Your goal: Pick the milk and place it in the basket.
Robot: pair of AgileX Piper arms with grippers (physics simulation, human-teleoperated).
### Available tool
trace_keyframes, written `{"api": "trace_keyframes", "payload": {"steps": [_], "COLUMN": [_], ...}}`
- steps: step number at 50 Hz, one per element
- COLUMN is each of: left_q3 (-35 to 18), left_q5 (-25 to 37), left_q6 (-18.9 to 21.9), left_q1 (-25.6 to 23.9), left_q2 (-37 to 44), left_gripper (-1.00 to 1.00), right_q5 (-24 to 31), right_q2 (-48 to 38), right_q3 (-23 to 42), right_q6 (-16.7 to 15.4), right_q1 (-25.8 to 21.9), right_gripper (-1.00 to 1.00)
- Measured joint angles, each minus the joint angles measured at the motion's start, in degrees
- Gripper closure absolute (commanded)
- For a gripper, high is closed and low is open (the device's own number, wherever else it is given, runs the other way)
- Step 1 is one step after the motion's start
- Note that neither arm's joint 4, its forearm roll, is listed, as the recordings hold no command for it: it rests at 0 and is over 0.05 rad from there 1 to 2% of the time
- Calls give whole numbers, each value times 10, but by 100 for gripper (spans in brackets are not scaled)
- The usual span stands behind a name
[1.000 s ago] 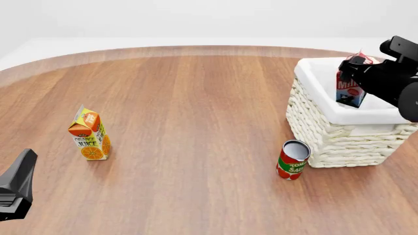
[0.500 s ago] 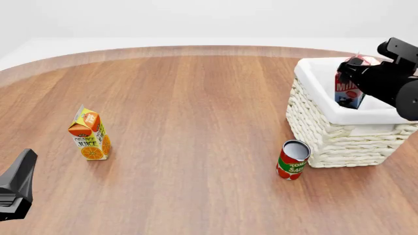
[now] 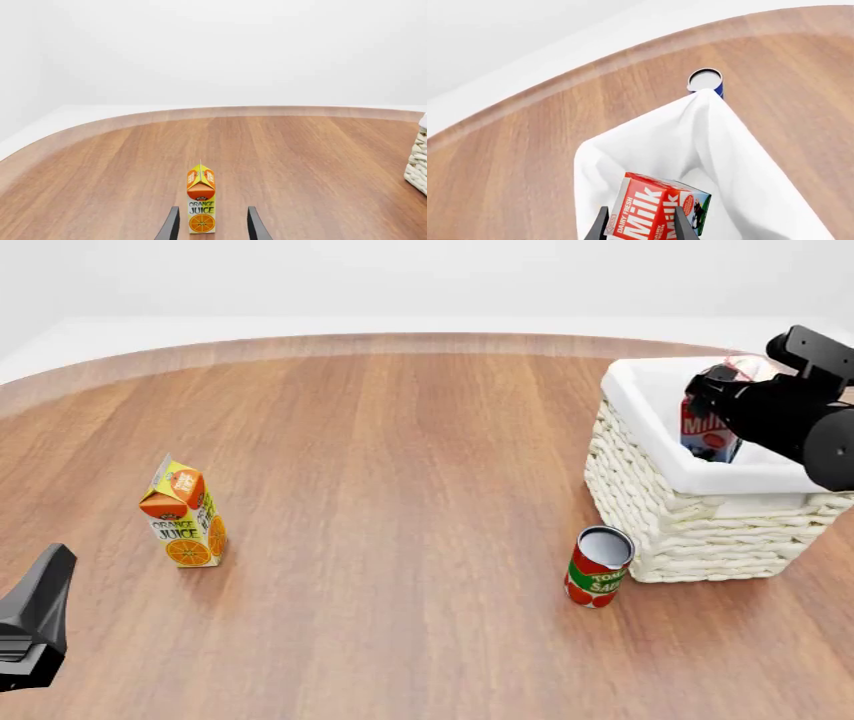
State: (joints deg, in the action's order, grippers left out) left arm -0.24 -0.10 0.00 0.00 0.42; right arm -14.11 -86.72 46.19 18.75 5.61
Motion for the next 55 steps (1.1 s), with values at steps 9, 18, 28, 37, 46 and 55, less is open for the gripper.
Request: {"api": "trace_keyframes", "payload": {"steps": [9,18,28,37,46,55], "left_q3": [0,0,0,0,0,0], "left_q5": [0,0,0,0,0,0], "left_q6": [0,0,0,0,0,0], "left_q1": [0,0,0,0,0,0], "left_q2": [0,0,0,0,0,0], "left_gripper": [-100,-100,-100,-100,-100,-100], "right_q5": [-2,-5,-7,-10,-11,-11], "right_q2": [-4,-8,-11,-12,-11,-9], "right_q3": [-6,-11,-15,-16,-15,-13], "right_q6": [4,6,9,12,15,17], "right_q1": [1,3,4,4,4,6], "right_gripper": [100,100,100,100,-100,-100]}}
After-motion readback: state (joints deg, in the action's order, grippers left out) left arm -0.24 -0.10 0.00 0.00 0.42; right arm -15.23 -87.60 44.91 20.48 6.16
